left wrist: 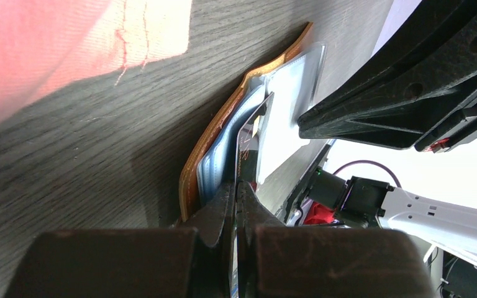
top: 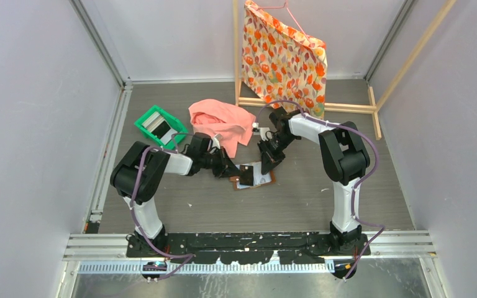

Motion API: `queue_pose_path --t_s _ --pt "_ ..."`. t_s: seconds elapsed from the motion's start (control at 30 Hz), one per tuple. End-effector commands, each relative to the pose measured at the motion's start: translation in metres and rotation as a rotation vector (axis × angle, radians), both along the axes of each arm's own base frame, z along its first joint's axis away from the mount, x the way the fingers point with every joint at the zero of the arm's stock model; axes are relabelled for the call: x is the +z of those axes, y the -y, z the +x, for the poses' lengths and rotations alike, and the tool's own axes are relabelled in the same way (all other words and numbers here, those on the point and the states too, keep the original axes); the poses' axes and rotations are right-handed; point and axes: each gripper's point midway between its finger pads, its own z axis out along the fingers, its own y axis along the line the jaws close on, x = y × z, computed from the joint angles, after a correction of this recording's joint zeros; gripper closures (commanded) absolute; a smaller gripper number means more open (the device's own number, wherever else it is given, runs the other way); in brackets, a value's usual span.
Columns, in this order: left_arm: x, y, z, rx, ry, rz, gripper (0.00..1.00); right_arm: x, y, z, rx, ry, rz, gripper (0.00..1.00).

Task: Put the credit cards into the card holder
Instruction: Insert the credit card into the card holder.

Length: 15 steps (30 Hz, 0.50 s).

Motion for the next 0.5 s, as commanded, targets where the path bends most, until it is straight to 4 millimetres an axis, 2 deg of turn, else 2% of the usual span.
queue_pose_path --t_s 0.0,0.47 --pt "0.0024 0.0071 0.0017 -0.007 -0.002 -0.013 1.0 0.0106 -0.0058 0.0058 0.005 0.019 0.023 0.89" --pt "0.0009 0.015 0.0074 0.007 -0.009 -0.023 1.0 0.0116 -0.0058 0.006 0.006 0.022 0.026 0.89"
